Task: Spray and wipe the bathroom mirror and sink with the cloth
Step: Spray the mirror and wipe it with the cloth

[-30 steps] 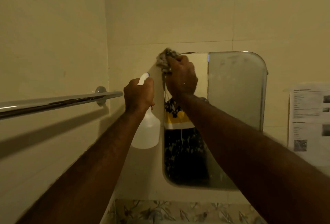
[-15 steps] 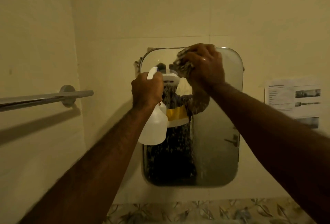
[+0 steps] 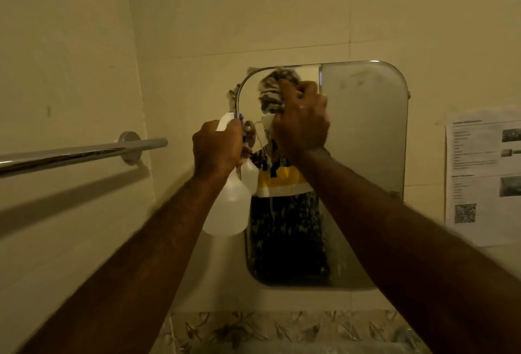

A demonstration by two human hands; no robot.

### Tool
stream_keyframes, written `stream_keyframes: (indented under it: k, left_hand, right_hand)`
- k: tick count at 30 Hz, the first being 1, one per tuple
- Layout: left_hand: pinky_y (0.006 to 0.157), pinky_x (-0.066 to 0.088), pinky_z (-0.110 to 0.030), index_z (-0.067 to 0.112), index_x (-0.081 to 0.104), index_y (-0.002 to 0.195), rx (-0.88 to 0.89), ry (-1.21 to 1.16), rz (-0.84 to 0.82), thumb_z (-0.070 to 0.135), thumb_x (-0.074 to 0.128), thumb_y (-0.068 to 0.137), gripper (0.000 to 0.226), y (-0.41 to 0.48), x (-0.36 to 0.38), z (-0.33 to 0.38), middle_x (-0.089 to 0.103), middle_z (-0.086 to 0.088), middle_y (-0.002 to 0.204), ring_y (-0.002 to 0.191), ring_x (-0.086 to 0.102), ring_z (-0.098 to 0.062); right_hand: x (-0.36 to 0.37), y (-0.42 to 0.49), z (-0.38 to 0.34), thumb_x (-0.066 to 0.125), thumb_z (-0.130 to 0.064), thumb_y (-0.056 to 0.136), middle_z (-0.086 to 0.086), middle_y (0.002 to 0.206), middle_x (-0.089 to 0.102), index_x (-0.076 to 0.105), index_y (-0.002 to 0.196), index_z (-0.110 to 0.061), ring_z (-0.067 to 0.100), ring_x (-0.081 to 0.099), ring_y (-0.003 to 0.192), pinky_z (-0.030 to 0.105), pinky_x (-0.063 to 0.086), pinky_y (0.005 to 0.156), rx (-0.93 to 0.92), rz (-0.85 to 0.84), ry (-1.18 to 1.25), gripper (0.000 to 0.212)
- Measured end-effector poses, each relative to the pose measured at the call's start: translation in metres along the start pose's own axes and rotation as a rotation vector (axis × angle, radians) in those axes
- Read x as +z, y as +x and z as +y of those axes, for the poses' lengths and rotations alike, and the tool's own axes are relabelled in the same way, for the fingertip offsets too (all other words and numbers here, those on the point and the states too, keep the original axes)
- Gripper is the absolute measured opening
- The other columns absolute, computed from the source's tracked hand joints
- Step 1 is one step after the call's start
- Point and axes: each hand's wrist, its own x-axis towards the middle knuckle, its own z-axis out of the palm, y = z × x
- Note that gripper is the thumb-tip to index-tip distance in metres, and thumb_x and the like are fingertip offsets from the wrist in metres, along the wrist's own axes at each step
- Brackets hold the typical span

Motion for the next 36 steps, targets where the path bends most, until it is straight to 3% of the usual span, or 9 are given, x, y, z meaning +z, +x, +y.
stream_keyframes:
  k: [2,6,9,12,18,24,28,31,36]
  left_hand:
    - [0.039,0.046,-0.021,0.023,0.062,0.067,0.015,0.04,0.011,0.036,0.053,0.088,0.027,0.004,-0.004,-0.002,0.062,0.006,0.055,0.041,0.06,-0.008]
    - [0.042,0.05,-0.024,0.02,0.066,0.077,0.038,0.067,0.011,0.041,0.051,0.087,0.028,0.002,-0.002,-0.004,0.065,0.0,0.065,0.05,0.065,-0.016]
    - [0.041,0.051,-0.024,0.021,0.065,0.079,0.041,0.083,0.004,0.039,0.05,0.088,0.025,-0.008,0.007,0.0,0.064,0.003,0.066,0.052,0.065,-0.014]
    - [0.035,0.045,-0.016,0.021,0.064,0.081,0.036,0.065,-0.024,0.035,0.052,0.092,0.022,-0.019,0.022,0.006,0.062,0.007,0.063,0.045,0.062,-0.007]
    - [0.046,0.049,-0.024,0.024,0.067,0.081,0.001,-0.008,-0.097,0.035,0.054,0.091,0.02,-0.039,0.052,0.017,0.07,0.0,0.075,0.062,0.068,-0.014]
    - [0.053,0.059,-0.033,0.032,0.057,0.069,-0.007,-0.025,-0.13,0.038,0.053,0.092,0.024,-0.054,0.07,0.011,0.069,-0.001,0.071,0.062,0.07,-0.019]
    - [0.043,0.054,-0.027,0.03,0.059,0.07,-0.017,-0.013,-0.13,0.036,0.054,0.092,0.024,-0.056,0.062,-0.002,0.067,0.0,0.063,0.047,0.064,-0.013]
    - [0.037,0.047,-0.018,0.033,0.051,0.067,-0.031,0.003,-0.082,0.035,0.057,0.092,0.025,-0.05,0.044,-0.007,0.064,0.005,0.065,0.052,0.064,-0.012]
    - [0.034,0.044,-0.015,0.024,0.059,0.069,0.01,0.061,-0.009,0.034,0.055,0.091,0.024,-0.034,0.011,-0.014,0.062,0.009,0.058,0.046,0.062,-0.005]
  right_hand:
    - [0.005,-0.007,-0.017,0.048,-0.048,0.089,0.01,0.129,0.054,0.057,0.133,-0.029,0.03,0.054,0.106,0.037,0.051,0.075,-0.124,-0.098,-0.01,0.049]
    - [0.0,-0.014,-0.013,0.064,-0.052,0.084,0.005,0.129,0.058,0.065,0.125,-0.028,0.029,0.054,0.11,0.04,0.051,0.081,-0.433,-0.231,-0.042,0.047]
    - [-0.014,-0.008,0.01,0.068,-0.05,0.083,0.001,0.127,0.059,0.067,0.122,-0.031,0.027,0.052,0.114,0.041,0.049,0.087,-0.684,-0.343,-0.132,0.044]
    - [-0.031,0.007,0.032,0.07,-0.046,0.081,0.003,0.126,0.06,0.07,0.118,-0.028,0.029,0.052,0.115,0.044,0.047,0.09,-0.735,-0.379,-0.178,0.042]
    - [-0.066,0.037,0.089,0.058,-0.049,0.087,0.005,0.131,0.057,0.066,0.122,-0.025,0.03,0.049,0.119,0.043,0.046,0.091,-0.479,-0.282,-0.214,0.043]
    - [-0.076,0.012,0.124,0.047,-0.033,0.083,0.006,0.137,0.047,0.06,0.127,-0.032,0.032,0.04,0.127,0.052,0.038,0.101,0.123,-0.066,0.014,0.046]
    - [-0.049,-0.017,0.087,0.05,-0.025,0.086,0.005,0.136,0.043,0.054,0.133,-0.038,0.031,0.04,0.124,0.052,0.044,0.099,0.486,0.056,0.039,0.049]
    - [-0.032,-0.022,0.054,0.052,-0.032,0.091,0.007,0.135,0.043,0.051,0.134,-0.036,0.031,0.043,0.119,0.049,0.048,0.096,0.512,0.038,0.022,0.043]
    - [-0.012,-0.037,-0.002,0.055,-0.038,0.087,0.01,0.136,0.043,0.056,0.131,-0.033,0.032,0.042,0.116,0.047,0.047,0.095,0.224,-0.205,0.133,0.044]
